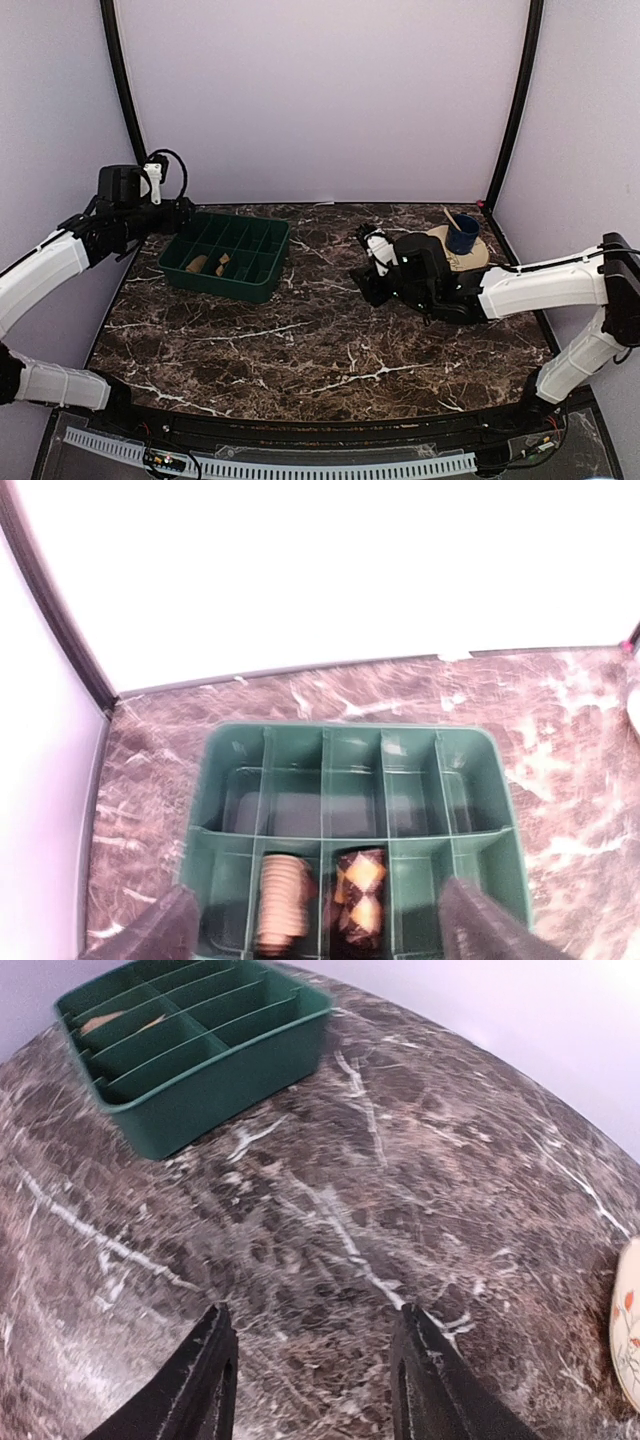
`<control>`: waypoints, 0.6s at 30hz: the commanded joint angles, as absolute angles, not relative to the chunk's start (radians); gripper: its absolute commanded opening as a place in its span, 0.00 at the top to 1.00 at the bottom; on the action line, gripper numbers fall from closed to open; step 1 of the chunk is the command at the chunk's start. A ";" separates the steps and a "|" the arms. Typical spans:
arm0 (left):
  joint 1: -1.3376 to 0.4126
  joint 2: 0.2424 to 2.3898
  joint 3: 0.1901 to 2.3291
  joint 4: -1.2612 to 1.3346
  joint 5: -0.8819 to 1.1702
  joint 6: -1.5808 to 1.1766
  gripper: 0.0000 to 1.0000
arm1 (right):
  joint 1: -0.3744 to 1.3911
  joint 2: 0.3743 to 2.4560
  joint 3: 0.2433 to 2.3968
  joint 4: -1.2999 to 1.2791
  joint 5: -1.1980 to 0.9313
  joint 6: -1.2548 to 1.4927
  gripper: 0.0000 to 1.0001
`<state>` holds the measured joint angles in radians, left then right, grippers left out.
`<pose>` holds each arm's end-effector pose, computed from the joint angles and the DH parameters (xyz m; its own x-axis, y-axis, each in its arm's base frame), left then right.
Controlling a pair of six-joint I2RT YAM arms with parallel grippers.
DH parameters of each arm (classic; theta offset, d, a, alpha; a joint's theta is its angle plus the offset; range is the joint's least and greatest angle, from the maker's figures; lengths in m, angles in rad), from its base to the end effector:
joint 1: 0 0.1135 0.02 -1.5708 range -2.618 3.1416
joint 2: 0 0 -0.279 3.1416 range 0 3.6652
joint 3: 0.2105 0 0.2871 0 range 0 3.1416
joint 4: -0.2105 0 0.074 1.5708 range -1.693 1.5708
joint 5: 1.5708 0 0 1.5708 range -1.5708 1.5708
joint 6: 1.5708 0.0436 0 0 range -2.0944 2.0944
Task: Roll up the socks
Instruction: Reset both arms
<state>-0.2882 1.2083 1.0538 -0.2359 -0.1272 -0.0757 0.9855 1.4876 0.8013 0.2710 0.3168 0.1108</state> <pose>0.3047 -0.0846 0.3458 -0.3766 0.0334 -0.9258 0.1414 0.9897 -0.0218 0.2089 0.2906 0.2135 -0.2917 -0.2499 -0.9233 -0.6060 0.7951 -0.0237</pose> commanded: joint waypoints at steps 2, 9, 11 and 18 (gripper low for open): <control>-0.262 1.013 0.810 0.017 -0.285 0.027 0.01 | 0.855 1.452 0.801 0.252 0.448 0.219 0.48; -0.237 0.885 0.594 0.246 -0.300 0.076 0.01 | 0.713 1.327 0.738 0.210 0.518 0.274 0.40; -0.224 0.867 0.547 0.288 -0.296 0.070 0.01 | 0.695 1.294 0.729 0.164 0.565 0.288 0.38; -0.206 0.861 0.500 0.364 -0.268 0.089 0.01 | 0.686 1.198 0.666 0.125 0.676 0.342 0.26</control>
